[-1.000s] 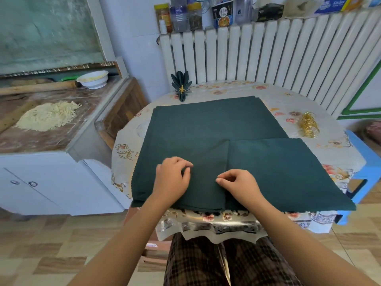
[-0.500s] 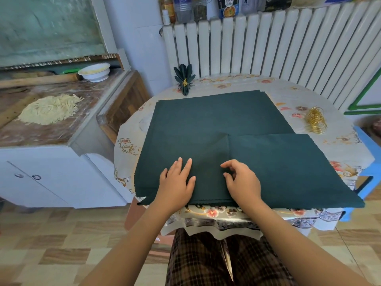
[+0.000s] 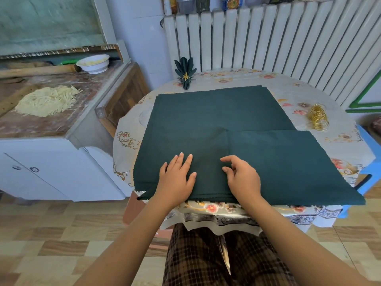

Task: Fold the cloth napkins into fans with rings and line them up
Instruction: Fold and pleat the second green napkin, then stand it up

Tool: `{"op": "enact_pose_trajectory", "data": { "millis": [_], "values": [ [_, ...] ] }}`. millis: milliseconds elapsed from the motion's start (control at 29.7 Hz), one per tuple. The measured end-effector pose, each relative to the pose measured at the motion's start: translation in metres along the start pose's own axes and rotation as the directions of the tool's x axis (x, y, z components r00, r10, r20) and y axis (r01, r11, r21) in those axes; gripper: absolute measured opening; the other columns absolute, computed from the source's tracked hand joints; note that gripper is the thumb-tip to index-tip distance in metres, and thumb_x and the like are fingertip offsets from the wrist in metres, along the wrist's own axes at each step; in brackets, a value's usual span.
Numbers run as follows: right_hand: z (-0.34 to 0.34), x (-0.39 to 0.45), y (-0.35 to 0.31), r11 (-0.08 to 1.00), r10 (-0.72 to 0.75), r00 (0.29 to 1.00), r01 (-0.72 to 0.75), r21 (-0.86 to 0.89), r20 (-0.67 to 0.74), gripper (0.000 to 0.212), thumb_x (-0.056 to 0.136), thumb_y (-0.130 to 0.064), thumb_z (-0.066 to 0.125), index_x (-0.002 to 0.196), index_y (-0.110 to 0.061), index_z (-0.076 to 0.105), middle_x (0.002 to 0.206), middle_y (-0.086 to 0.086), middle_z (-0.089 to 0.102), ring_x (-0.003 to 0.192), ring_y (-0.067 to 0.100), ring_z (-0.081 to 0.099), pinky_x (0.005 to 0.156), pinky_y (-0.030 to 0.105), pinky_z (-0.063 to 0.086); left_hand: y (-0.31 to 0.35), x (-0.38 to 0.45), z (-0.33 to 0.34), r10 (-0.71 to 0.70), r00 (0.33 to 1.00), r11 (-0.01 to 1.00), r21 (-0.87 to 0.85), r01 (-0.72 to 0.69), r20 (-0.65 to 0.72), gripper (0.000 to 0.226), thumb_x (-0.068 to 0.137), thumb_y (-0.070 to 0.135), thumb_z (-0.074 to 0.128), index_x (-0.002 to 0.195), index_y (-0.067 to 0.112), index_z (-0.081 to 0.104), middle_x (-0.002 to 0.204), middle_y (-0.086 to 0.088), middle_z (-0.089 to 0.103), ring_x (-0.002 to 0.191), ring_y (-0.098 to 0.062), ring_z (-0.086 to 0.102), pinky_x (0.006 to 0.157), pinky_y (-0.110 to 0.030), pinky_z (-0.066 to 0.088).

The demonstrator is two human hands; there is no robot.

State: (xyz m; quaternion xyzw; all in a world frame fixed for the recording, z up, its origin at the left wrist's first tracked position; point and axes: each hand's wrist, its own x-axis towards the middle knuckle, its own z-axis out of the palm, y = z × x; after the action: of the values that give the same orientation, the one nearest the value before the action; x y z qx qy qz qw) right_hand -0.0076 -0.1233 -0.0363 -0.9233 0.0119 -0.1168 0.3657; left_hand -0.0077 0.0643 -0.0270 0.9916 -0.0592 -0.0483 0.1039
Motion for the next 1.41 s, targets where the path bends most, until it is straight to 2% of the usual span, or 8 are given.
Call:
{"op": "enact_pose_trajectory", "data": {
  "millis": [202,404,505,606,775,943,1078,1414],
  "values": [
    [-0.002,-0.002,-0.001,0.999,-0.041,0.999,0.041,0.003,0.034,0.028,0.091,-0.010,0.056,0.115,-0.023,0.061,0.066,-0.017,0.038,0.066,0.004,0.039,0.053,0.016,0.028,-0.003,-0.001,0.005,0.028,0.999,0.999,0.018,-0.028,-0.024,0.057,0.102,0.044,0.023,0.153,0.030,0.002,0.161,0.000,0.002,0.148,-0.015,-0.001,0.118,-0.039,-0.001],
    [-0.015,-0.007,0.000,0.991,-0.024,0.995,0.011,0.132,0.099,0.034,0.088,-0.018,0.063,0.120,-0.028,0.059,0.086,-0.005,0.055,0.078,0.012,0.053,0.077,0.026,0.046,0.001,-0.009,0.004,0.083,0.996,0.996,0.036,-0.082,-0.015,0.059,0.101,0.048,0.024,0.153,0.032,0.000,0.161,0.001,-0.005,0.148,-0.013,-0.004,0.118,-0.039,-0.003],
    [-0.022,-0.012,0.000,0.999,-0.045,0.988,0.040,0.036,0.145,0.037,0.091,-0.036,0.058,0.127,-0.036,0.053,0.072,-0.012,0.048,0.069,0.008,0.048,0.065,0.025,0.041,0.002,-0.013,0.010,0.101,0.995,0.988,0.117,-0.103,0.022,0.061,0.098,0.055,0.014,0.152,0.033,-0.004,0.161,0.000,-0.012,0.147,-0.014,-0.011,0.119,-0.041,-0.006],
    [-0.025,-0.018,0.004,0.998,-0.045,0.982,0.053,-0.041,0.183,0.037,0.093,-0.032,0.055,0.130,-0.037,0.050,0.065,-0.008,0.050,0.059,0.006,0.047,0.056,0.026,0.038,0.001,-0.012,0.009,0.107,0.994,0.986,0.124,-0.110,0.031,0.060,0.098,0.054,0.013,0.152,0.033,-0.003,0.160,0.001,-0.012,0.147,-0.013,-0.012,0.119,-0.040,-0.007],
    [-0.021,-0.023,0.003,0.998,-0.057,0.986,0.054,0.021,0.155,0.037,0.092,-0.020,0.058,0.127,-0.033,0.054,0.064,-0.008,0.044,0.061,0.007,0.043,0.055,0.023,0.035,-0.002,-0.008,0.005,0.109,0.993,0.991,0.074,-0.112,0.036,0.060,0.100,0.050,0.023,0.153,0.032,0.000,0.161,0.001,-0.009,0.147,-0.012,-0.009,0.119,-0.040,-0.006],
    [-0.017,-0.024,-0.004,0.986,-0.008,0.994,-0.010,0.167,0.105,0.039,0.089,-0.009,0.060,0.124,-0.027,0.057,0.065,-0.007,0.045,0.063,0.006,0.045,0.065,0.022,0.042,0.001,-0.005,0.000,0.103,0.994,0.994,0.022,-0.103,0.021,0.060,0.101,0.048,0.025,0.153,0.031,0.003,0.161,0.001,-0.006,0.147,-0.012,-0.006,0.119,-0.039,-0.005],
    [-0.015,-0.026,-0.008,0.971,0.008,0.994,-0.033,0.236,0.108,0.043,0.089,-0.007,0.061,0.126,-0.027,0.053,0.068,-0.002,0.048,0.061,0.008,0.047,0.060,0.008,0.041,0.006,-0.003,-0.001,0.111,0.994,0.994,0.009,-0.111,-0.015,0.058,0.102,0.044,0.026,0.154,0.029,0.005,0.161,0.003,-0.004,0.147,-0.011,-0.007,0.119,-0.037,-0.006],
    [-0.012,-0.027,-0.007,0.982,0.018,0.996,-0.034,0.184,0.084,0.037,0.088,-0.013,0.063,0.123,-0.026,0.057,0.074,-0.007,0.049,0.069,0.005,0.048,0.061,0.006,0.036,0.014,0.006,0.009,0.114,0.993,0.988,0.100,-0.118,0.041,0.061,0.100,0.051,0.020,0.152,0.029,-0.004,0.160,-0.001,-0.013,0.146,-0.014,-0.015,0.119,-0.039,-0.008]
  ]
}}
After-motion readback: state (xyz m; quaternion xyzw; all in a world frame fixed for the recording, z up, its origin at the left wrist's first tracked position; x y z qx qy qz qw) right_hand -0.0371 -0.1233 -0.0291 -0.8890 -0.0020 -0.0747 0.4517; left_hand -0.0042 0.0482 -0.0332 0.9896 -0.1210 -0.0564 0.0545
